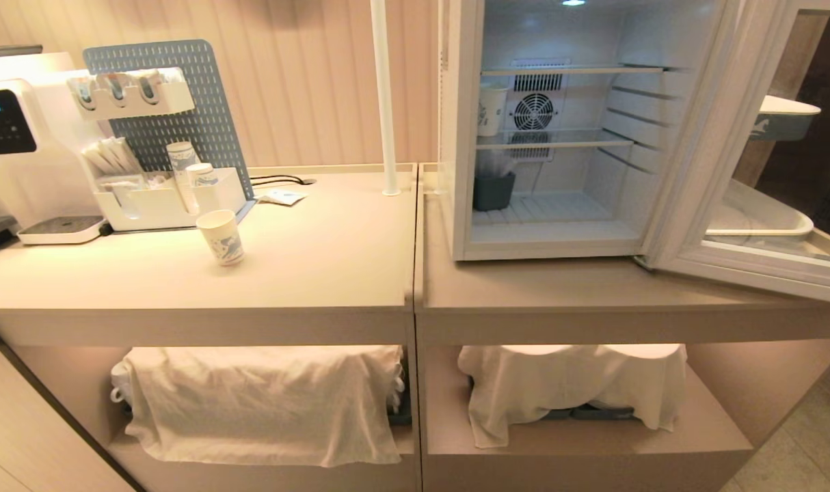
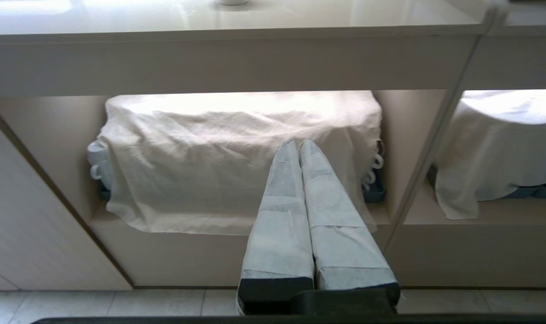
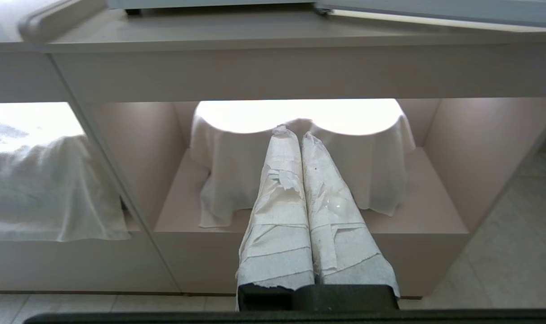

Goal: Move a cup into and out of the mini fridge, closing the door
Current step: Put the paper cup in the freezer

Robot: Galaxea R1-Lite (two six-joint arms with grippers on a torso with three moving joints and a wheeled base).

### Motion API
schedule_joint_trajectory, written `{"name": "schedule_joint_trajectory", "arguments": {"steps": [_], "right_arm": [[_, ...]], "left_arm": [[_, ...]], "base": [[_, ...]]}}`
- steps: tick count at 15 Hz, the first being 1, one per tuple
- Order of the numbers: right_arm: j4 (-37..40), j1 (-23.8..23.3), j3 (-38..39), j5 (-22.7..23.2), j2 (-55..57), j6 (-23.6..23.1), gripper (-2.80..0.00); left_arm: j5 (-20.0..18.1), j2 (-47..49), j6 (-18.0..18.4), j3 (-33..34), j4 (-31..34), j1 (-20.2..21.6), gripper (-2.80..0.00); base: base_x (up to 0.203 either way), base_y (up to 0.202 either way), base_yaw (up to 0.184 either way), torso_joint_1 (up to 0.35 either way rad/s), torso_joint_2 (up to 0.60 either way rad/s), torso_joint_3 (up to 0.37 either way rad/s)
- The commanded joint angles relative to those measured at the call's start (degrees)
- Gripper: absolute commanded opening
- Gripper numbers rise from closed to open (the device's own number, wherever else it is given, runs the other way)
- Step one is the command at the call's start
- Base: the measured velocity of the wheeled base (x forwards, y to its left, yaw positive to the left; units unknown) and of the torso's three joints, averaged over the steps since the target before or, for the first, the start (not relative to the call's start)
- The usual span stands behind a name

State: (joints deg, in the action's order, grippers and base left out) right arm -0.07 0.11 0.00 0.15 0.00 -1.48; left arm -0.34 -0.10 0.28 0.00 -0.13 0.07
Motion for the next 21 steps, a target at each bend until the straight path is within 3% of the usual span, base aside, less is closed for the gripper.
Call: {"name": "schedule_joint_trajectory", "arguments": {"steps": [1,21], "right_arm": [[0.0,0.0,0.0,0.0,0.1,0.0,-2.80],[-0.1,0.1,0.0,-0.1,0.1,0.0,-2.80]], "left_arm": [[0.1,0.1,0.1,0.0,0.0,0.0,-2.80],[0.1,0.1,-0.2,0.0,-0.1,0.0,-2.80]], "base": [[0.000,0.193,0.001,-0.002,0.01,0.007],[0.000,0.193,0.000,0.003,0.00,0.002]]}}
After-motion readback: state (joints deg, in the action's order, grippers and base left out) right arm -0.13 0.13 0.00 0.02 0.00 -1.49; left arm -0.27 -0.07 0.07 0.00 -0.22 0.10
